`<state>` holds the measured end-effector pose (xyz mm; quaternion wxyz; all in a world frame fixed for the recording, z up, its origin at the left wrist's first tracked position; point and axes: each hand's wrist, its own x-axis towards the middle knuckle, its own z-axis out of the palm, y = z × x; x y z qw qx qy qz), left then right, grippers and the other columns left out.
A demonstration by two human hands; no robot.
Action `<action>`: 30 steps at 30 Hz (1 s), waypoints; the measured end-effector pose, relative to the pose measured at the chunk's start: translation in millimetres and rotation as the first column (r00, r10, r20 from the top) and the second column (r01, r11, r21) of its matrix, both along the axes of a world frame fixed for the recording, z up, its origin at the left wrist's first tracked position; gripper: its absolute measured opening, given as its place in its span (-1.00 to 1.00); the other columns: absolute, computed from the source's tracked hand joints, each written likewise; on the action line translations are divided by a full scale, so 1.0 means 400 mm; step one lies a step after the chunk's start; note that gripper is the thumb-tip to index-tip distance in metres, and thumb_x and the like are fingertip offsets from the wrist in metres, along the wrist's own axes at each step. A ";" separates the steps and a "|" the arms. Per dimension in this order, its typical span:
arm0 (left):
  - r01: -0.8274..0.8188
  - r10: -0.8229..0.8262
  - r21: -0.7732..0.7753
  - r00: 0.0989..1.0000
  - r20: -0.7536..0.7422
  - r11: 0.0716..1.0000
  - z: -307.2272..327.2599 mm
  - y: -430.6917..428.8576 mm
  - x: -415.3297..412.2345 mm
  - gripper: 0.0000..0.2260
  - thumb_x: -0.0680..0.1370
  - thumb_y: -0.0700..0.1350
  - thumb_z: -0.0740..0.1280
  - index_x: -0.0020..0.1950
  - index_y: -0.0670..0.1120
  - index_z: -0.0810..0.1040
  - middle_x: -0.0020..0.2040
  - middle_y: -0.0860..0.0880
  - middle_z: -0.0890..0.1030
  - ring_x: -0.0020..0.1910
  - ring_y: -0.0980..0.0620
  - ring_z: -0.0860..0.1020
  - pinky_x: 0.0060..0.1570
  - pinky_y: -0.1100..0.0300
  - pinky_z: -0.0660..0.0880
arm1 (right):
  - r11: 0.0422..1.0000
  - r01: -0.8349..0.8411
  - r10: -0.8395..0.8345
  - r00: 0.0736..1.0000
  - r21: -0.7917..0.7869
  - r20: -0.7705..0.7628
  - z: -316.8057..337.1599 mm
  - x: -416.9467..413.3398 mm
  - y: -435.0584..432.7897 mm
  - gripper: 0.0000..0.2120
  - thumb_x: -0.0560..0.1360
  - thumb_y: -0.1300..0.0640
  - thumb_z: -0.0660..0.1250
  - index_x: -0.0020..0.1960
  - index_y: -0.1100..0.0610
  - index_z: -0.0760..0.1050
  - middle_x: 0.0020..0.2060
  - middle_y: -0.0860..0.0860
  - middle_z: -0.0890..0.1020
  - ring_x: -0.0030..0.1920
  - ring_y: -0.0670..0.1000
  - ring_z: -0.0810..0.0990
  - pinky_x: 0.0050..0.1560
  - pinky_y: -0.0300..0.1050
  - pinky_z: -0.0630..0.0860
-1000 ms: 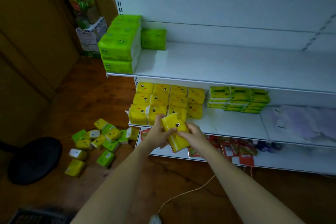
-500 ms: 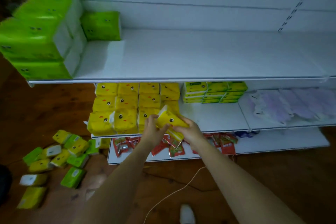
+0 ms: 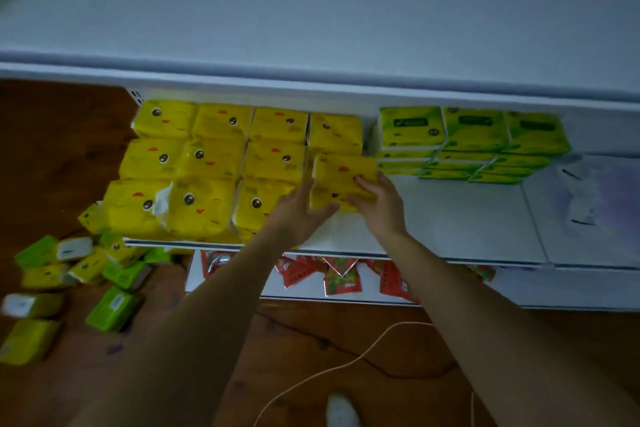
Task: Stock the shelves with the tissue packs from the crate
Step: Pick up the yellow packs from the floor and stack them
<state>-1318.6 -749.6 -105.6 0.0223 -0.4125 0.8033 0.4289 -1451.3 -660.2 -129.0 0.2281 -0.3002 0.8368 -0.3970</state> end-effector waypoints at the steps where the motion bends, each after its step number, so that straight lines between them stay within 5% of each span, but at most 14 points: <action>1: 0.037 -0.033 -0.071 0.998 0.053 0.997 -0.014 -0.009 -0.002 -0.33 0.51 0.23 0.22 0.53 0.01 0.09 0.51 -0.08 0.22 0.47 -0.13 0.18 0.41 -0.07 0.19 | 0.999 -0.017 0.019 0.999 0.027 -0.038 -0.024 -0.014 -0.019 -0.62 0.46 0.21 0.39 0.26 0.24 0.49 0.38 0.13 0.37 0.37 0.10 0.34 0.27 -0.25 0.23; 7: 0.192 -0.102 -0.195 0.912 0.396 0.962 -0.076 -0.043 0.038 -0.30 0.52 0.33 0.08 0.55 0.07 -0.09 0.56 0.01 -0.12 0.53 -0.07 -0.16 0.46 -0.09 -0.13 | 0.989 -0.078 0.086 0.994 0.124 -0.061 -0.109 -0.031 -0.068 -0.59 0.50 0.22 0.33 0.33 0.19 0.42 0.44 0.17 0.23 0.45 0.12 0.22 0.37 -0.13 0.18; 10: 0.241 -0.117 -0.219 0.880 0.460 0.945 -0.090 -0.061 0.052 -0.31 0.52 0.33 0.05 0.54 0.09 -0.11 0.56 0.01 -0.17 0.53 -0.08 -0.19 0.45 -0.12 -0.16 | 0.991 -0.067 0.059 0.996 0.119 0.068 -0.119 -0.027 -0.054 -0.43 0.46 0.20 0.39 0.42 0.10 0.29 0.48 0.19 0.03 0.48 0.17 0.09 0.38 -0.05 0.21; 12: 0.252 -0.126 -0.211 0.871 0.476 0.944 -0.095 -0.067 0.050 -0.32 0.52 0.33 0.05 0.54 0.10 -0.12 0.56 0.02 -0.19 0.53 -0.09 -0.19 0.45 -0.13 -0.17 | 0.987 -0.071 0.054 0.991 0.141 0.121 -0.127 -0.019 -0.048 -0.33 0.43 0.18 0.42 0.46 0.05 0.21 0.48 0.19 0.01 0.47 0.18 0.12 0.34 -0.07 0.25; 16: 0.237 -0.128 -0.179 0.871 0.474 0.955 -0.101 -0.068 0.038 -0.33 0.53 0.33 0.04 0.54 0.11 -0.11 0.55 0.02 -0.21 0.53 -0.09 -0.21 0.46 -0.13 -0.14 | 0.999 0.004 -0.004 1.000 0.052 0.015 -0.135 -0.008 -0.075 -0.39 0.45 0.20 0.39 0.43 0.14 0.23 0.37 0.20 0.27 0.36 0.14 0.30 0.21 -0.27 0.25; 23: 0.242 -0.134 -0.178 0.873 0.469 0.954 -0.117 -0.070 0.045 -0.34 0.53 0.33 0.01 0.54 0.12 -0.13 0.55 0.03 -0.24 0.52 -0.08 -0.26 0.46 -0.12 -0.17 | 0.993 0.115 -0.115 0.992 0.002 0.047 -0.141 0.008 -0.133 -0.40 0.48 0.20 0.36 0.45 0.12 0.20 0.38 0.16 0.27 0.37 0.10 0.30 0.23 -0.24 0.25; 30: 0.204 -0.112 -0.181 0.900 0.421 0.962 -0.115 -0.067 0.054 -0.35 0.52 0.35 -0.01 0.53 0.14 -0.09 0.55 0.05 -0.23 0.52 -0.05 -0.25 0.46 -0.11 -0.19 | 0.998 0.057 -0.058 0.997 0.026 0.042 -0.150 -0.011 -0.131 -0.37 0.44 0.16 0.41 0.43 0.12 0.23 0.36 0.15 0.31 0.35 0.10 0.32 0.23 -0.16 0.31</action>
